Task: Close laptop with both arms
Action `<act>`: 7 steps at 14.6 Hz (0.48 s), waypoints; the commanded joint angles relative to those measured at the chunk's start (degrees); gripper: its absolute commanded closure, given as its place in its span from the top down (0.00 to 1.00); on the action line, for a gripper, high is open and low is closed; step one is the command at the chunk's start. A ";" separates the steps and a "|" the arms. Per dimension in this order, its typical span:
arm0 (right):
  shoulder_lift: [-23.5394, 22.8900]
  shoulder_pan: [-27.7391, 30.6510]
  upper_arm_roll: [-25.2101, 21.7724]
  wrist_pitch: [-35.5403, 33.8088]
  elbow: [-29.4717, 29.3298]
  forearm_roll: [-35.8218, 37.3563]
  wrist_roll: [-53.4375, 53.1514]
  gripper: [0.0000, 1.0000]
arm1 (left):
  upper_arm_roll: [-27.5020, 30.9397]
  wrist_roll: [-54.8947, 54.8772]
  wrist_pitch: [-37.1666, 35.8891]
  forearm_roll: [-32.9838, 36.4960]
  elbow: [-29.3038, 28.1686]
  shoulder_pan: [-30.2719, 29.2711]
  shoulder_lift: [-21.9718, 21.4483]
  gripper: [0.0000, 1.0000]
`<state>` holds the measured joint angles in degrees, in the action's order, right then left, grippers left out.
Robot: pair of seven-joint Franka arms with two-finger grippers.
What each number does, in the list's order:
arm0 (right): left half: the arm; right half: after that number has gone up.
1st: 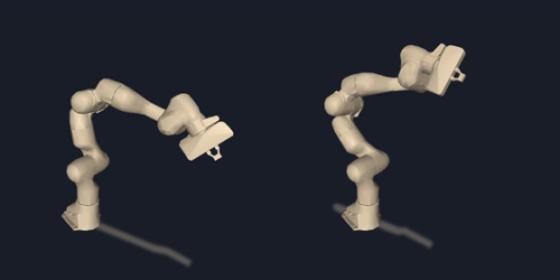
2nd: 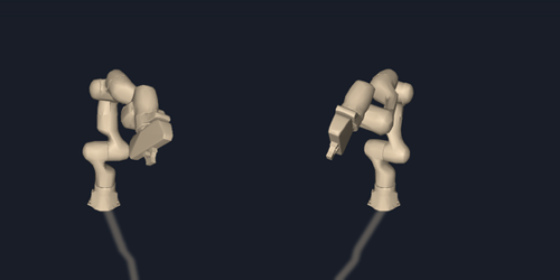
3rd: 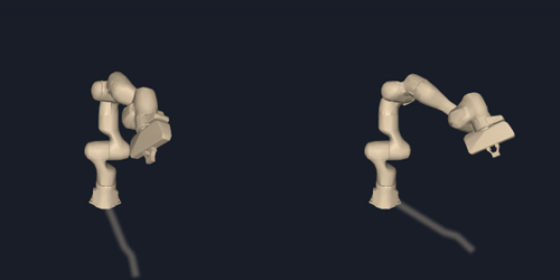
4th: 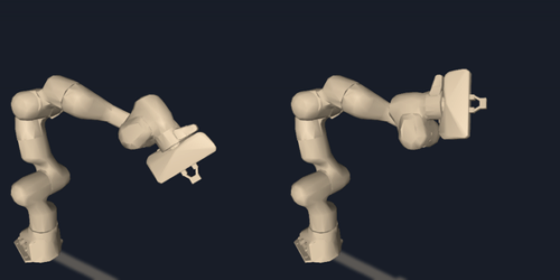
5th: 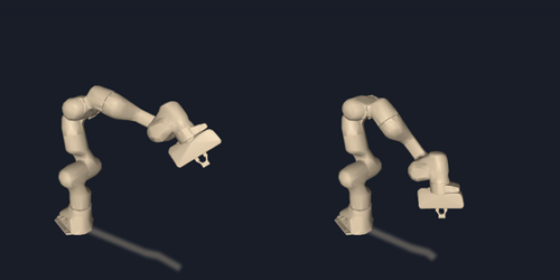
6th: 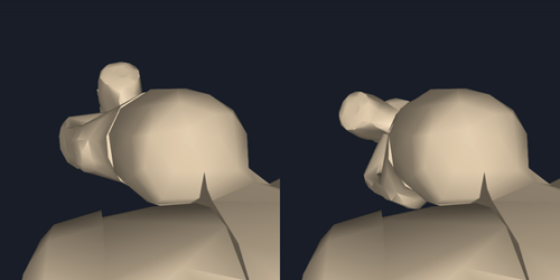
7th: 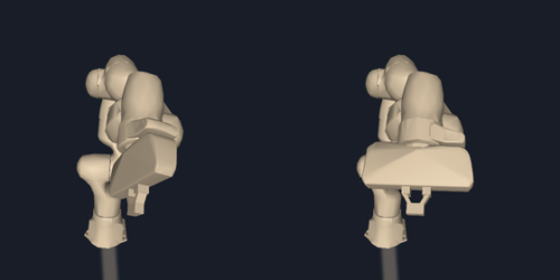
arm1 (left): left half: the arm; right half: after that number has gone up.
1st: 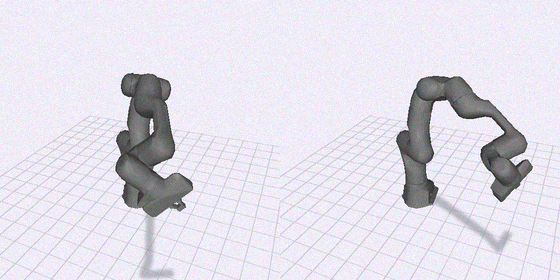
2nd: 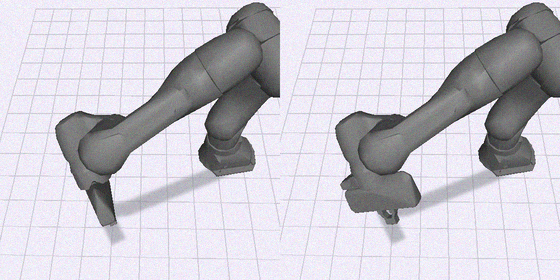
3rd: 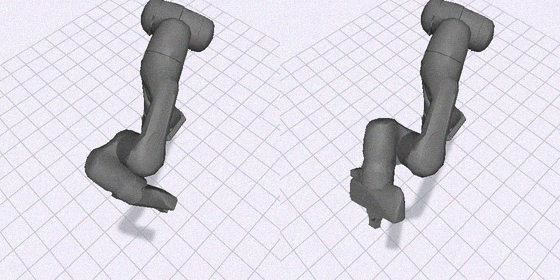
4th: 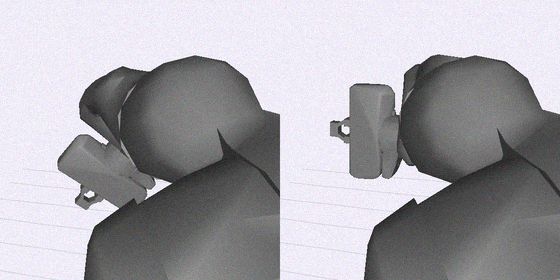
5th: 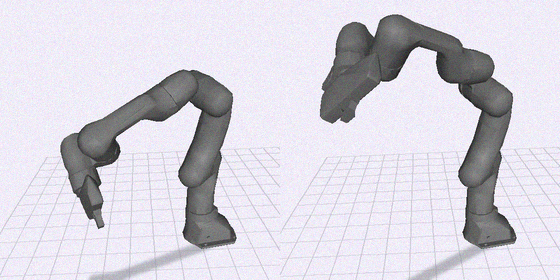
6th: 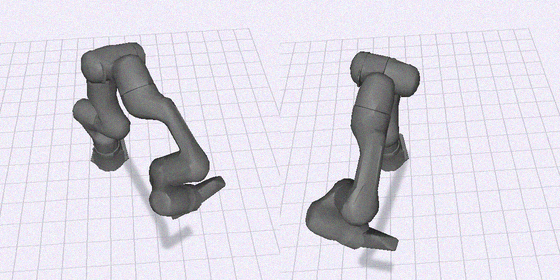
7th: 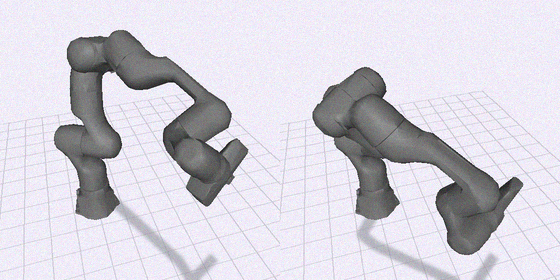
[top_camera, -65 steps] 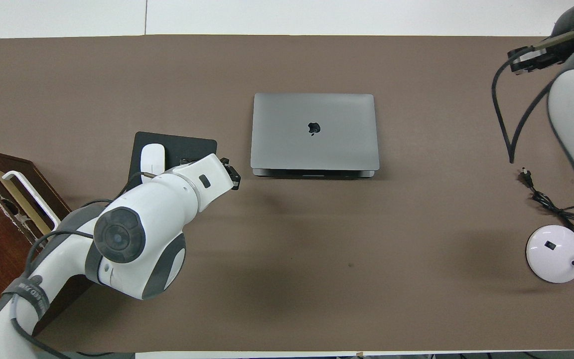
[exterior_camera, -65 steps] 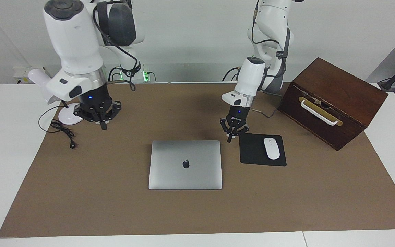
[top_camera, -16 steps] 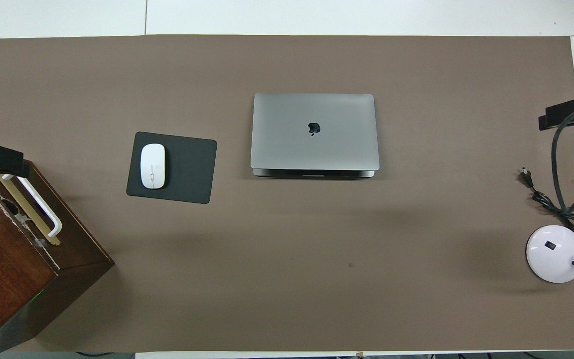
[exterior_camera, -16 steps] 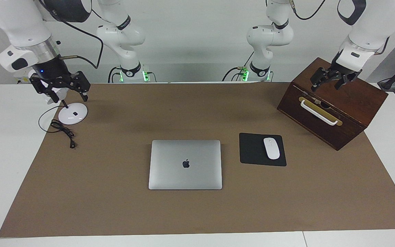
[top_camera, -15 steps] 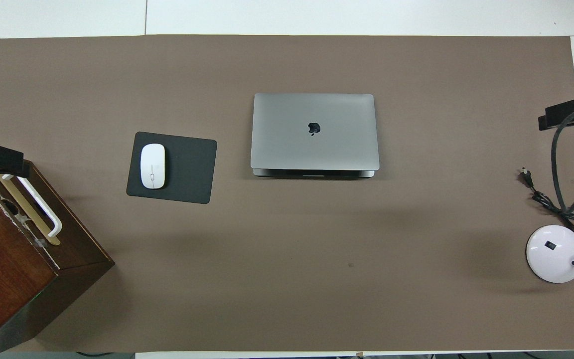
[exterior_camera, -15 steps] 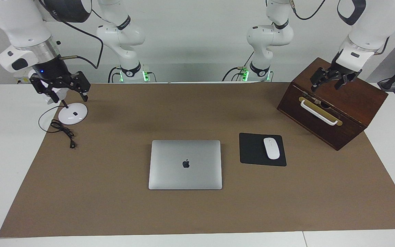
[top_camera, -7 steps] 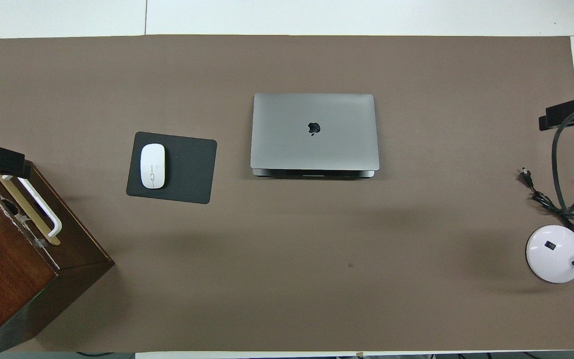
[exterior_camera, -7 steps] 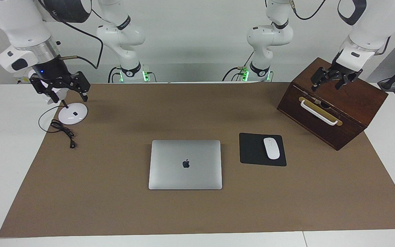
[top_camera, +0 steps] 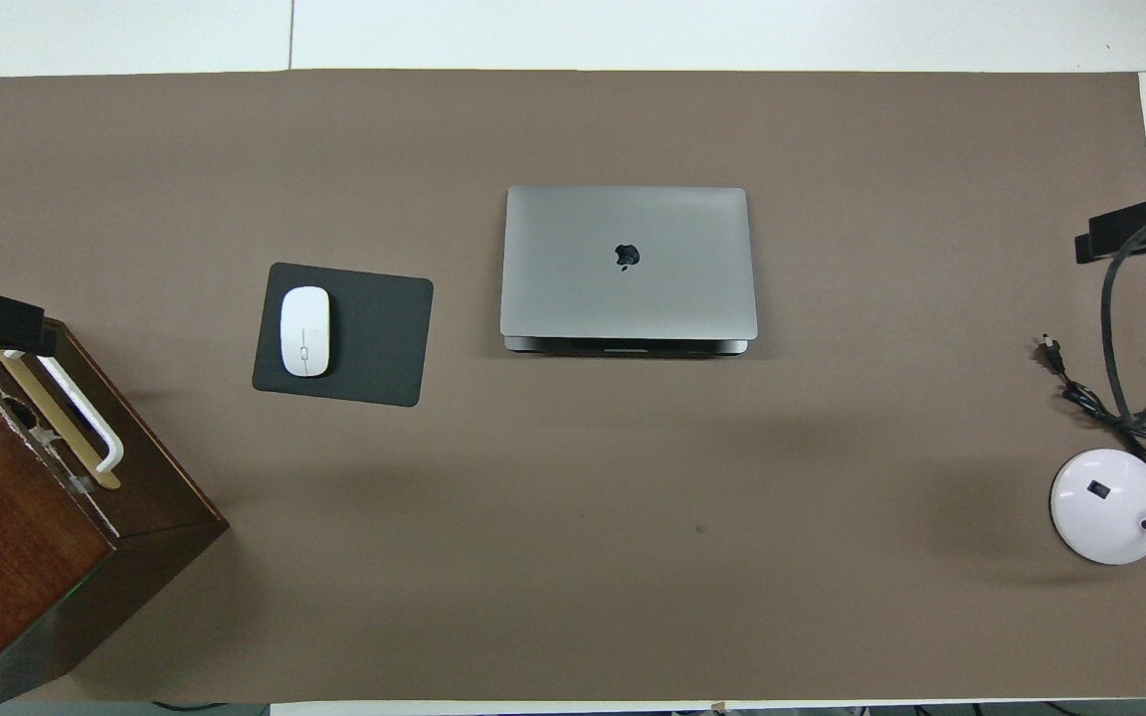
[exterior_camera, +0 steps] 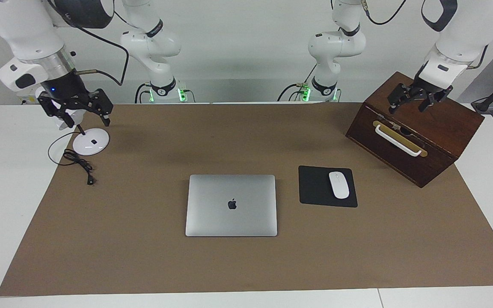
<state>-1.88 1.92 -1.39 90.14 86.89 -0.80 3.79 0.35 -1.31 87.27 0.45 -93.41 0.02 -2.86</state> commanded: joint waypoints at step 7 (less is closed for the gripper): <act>1.88 -0.34 -0.54 0.12 2.23 0.71 -0.28 1.00 | 0.36 -1.15 2.46 -0.36 -2.56 0.42 -0.92 1.00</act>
<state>-1.40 1.92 -1.49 90.12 87.51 -0.77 3.79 0.34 -1.63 87.67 0.39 -93.77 0.02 -2.87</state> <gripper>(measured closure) 0.000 0.000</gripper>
